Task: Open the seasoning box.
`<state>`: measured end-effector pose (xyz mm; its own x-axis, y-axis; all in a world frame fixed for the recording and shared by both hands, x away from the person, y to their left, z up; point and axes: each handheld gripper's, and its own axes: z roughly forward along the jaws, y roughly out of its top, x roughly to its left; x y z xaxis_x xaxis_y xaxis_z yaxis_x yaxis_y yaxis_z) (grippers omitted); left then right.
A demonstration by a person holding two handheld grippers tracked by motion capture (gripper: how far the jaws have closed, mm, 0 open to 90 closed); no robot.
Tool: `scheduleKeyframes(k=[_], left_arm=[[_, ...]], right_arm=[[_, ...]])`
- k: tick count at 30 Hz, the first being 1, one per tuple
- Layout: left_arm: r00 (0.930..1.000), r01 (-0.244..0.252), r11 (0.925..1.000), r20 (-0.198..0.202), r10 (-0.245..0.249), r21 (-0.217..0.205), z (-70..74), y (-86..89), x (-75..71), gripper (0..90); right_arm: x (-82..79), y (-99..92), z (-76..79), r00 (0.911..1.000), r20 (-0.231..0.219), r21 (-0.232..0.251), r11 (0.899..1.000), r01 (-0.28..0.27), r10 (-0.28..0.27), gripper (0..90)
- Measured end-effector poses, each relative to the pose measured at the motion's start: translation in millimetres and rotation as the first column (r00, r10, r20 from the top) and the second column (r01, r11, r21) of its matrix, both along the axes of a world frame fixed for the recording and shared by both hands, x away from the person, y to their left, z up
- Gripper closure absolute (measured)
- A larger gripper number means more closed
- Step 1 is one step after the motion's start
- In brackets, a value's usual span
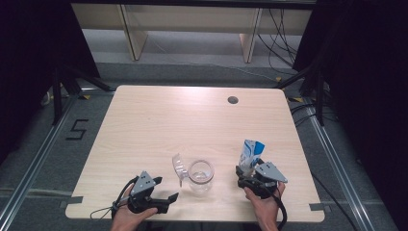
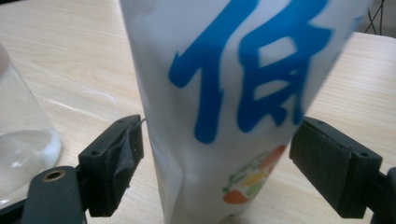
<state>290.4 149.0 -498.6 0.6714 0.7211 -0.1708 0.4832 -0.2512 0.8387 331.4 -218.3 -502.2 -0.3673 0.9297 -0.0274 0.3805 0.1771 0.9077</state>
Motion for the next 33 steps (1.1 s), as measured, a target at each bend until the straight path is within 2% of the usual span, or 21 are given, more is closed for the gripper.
scheduleKeyframes(k=[1,2,3,4,5,6,7,14,16,20,21,22,24,26,27,29,30,31,32,33], left_arm=[[1.0000,0.006,1.0000,-0.001,-0.006,-0.001,-0.3,0.2,-0.1,16.0],[1.0000,0.004,1.0000,-0.001,-0.004,-0.002,-0.2,0.2,-0.1,16.0],[1.0000,0.004,0.9999,0.001,-0.004,-0.009,-0.1,-0.1,0.3,16.0],[1.0000,0.007,1.0000,0.005,-0.007,-0.006,0.3,0.0,0.5,16.0],[1.0000,0.008,1.0000,0.005,-0.008,-0.005,0.1,0.2,0.5,16.0],[1.0000,0.003,1.0000,0.000,-0.003,-0.002,0.0,0.2,0.0,16.0],[1.0000,0.003,1.0000,0.000,-0.003,-0.003,-0.1,0.6,0.0,16.0],[1.0000,0.002,1.0000,0.001,-0.002,-0.001,0.2,0.4,0.0,16.1],[1.0000,0.004,1.0000,0.002,-0.004,-0.007,0.1,0.3,0.4,16.1],[1.0000,-0.003,1.0000,0.002,0.003,-0.004,0.2,0.9,0.5,16.2],[1.0000,-0.002,1.0000,0.003,0.002,-0.006,0.4,0.7,0.7,16.2],[1.0000,0.001,1.0000,0.002,-0.001,0.001,0.0,0.9,0.6,16.3],[1.0000,0.001,1.0000,0.002,-0.001,-0.002,-0.7,0.4,0.4,16.4],[0.9999,0.002,1.0000,0.010,-0.002,0.005,0.0,0.4,0.5,16.4],[1.0000,-0.002,1.0000,0.007,0.002,-0.001,-0.2,-0.1,0.3,16.4],[1.0000,0.004,1.0000,-0.002,-0.004,0.003,-0.9,0.3,0.6,16.5],[1.0000,0.003,1.0000,-0.002,-0.003,0.006,-1.0,0.7,0.6,16.5],[1.0000,0.002,1.0000,-0.002,-0.002,0.002,-0.7,0.6,0.6,16.4],[1.0000,0.003,1.0000,0.002,-0.003,0.002,-0.3,0.5,0.8,16.5],[1.0000,0.000,1.0000,0.002,0.000,-0.004,-0.8,0.0,0.8,16.4]], right_arm=[[1.9,1.9,-1.3,1.0000,-0.001,0.008,1.000,-0.004,0.004,18.4],[3.9,3.2,-2.7,0.9999,0.010,-0.015,1.000,-0.005,0.005,18.9],[4.6,4.5,-3.2,1.0000,-0.002,-0.008,1.000,-0.002,0.002,19.8],[5.8,4.4,-3.9,1.0000,0.005,-0.027,1.000,0.007,-0.007,21.0],[5.2,7.5,-5.3,0.9995,-0.006,0.002,1.000,0.031,-0.031,22.4],[5.8,7.2,-5.7,0.9995,-0.004,0.003,0.999,0.032,-0.032,24.4],[6.7,5.4,-5.2,0.9997,0.001,-0.010,1.000,0.026,-0.026,27.2],[8.5,2.3,-4.3,1.0000,0.000,-0.019,1.000,-0.003,0.003,29.0],[10.4,-2.2,-3.6,0.9990,0.006,-0.039,0.998,-0.043,0.043,29.2],[14.2,-8.9,-2.8,0.9933,-0.009,-0.025,0.993,-0.116,0.115,29.3],[15.7,-11.9,-2.7,0.9900,-0.008,-0.030,0.990,-0.141,0.141,29.3],[17.3,-13.8,-3.1,0.9868,-0.006,-0.014,0.987,-0.162,0.162,29.3],[21.7,-19.6,-2.7,0.9766,0.001,-0.028,0.976,-0.215,0.215,29.4],[24.0,-22.9,-2.8,0.9682,-0.011,-0.014,0.968,-0.250,0.250,29.4],[26.1,-25.1,-2.9,0.9618,0.000,-0.023,0.962,-0.274,0.274,29.4],[28.3,-27.9,-1.9,0.9530,-0.013,-0.026,0.953,-0.303,0.303,29.4],[31.4,-29.9,-2.2,0.9435,0.003,-0.038,0.943,-0.331,0.331,29.4],[33.4,-31.5,-2.8,0.9376,0.018,-0.041,0.937,-0.346,0.347,29.4],[33.1,-32.3,-2.8,0.9343,-0.004,-0.022,0.934,-0.357,0.357,29.4],[36.0,-35.3,-3.0,0.9255,0.022,-0.047,0.925,-0.377,0.378,29.5]])
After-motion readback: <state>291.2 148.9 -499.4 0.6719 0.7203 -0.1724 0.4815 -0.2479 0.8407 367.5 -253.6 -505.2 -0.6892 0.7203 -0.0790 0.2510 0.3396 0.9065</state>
